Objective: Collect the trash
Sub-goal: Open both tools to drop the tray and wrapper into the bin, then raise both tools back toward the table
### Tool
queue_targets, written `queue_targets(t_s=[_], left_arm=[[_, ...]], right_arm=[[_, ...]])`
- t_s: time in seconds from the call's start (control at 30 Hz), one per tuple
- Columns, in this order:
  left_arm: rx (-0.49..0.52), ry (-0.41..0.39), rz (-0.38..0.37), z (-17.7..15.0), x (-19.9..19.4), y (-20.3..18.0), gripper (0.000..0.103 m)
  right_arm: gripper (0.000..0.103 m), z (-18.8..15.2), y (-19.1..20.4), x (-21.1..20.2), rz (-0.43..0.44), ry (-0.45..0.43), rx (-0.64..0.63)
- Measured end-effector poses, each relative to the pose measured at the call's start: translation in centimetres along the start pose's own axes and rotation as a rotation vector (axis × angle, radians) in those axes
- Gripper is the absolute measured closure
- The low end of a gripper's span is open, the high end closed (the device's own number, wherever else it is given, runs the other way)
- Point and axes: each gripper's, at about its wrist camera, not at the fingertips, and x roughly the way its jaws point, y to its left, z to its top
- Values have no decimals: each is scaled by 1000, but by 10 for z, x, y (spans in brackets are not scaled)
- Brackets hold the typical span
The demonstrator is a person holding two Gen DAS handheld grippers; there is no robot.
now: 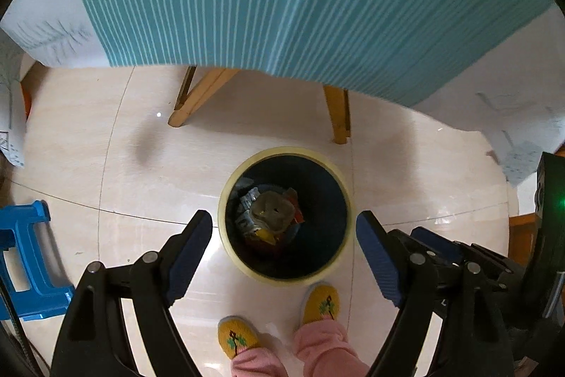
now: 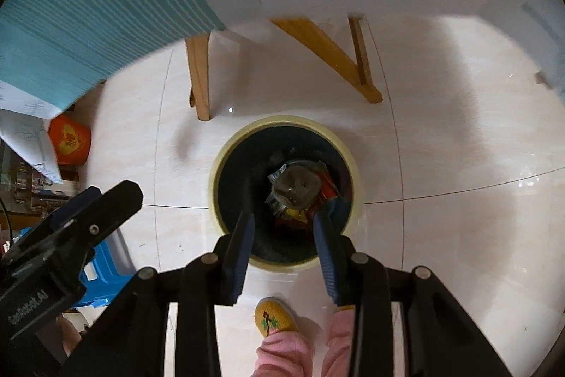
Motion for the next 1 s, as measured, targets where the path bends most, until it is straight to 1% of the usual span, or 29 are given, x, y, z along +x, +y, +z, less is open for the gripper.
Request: queue_targets(t_s=[0.13,0.3,0.37,0.53,0.63,0.77,0.87,1.0], left_arm=[[-3,10,-24,2,-26,-4,20],[29,7,-40,5,-68,-17,19],[42,11,-36,5,-82,-22,18],[86,-3,-11,8,-133,-35,18],[96,-19,-28,12,-169,-39,18],[109,-64,-57,20,-220,-44,18],[104,-92,-68,28,-258,-42,18],[90,-128,-67,40,-297,-41,18]], right_arm=[[68,-2,5,-38,1,-16,5],[68,-3,12,-77,9,-32,16],[68,-5,14,-93,16,-40,20],[68,-8,22,-136,46,-53,38],[68,-10,26,-171,53,-82,42],[68,-13,33,-214,56,-122,35],[68,-13,40,-245,55,-153,30],[68,-8,48,-286,46,-213,22]])
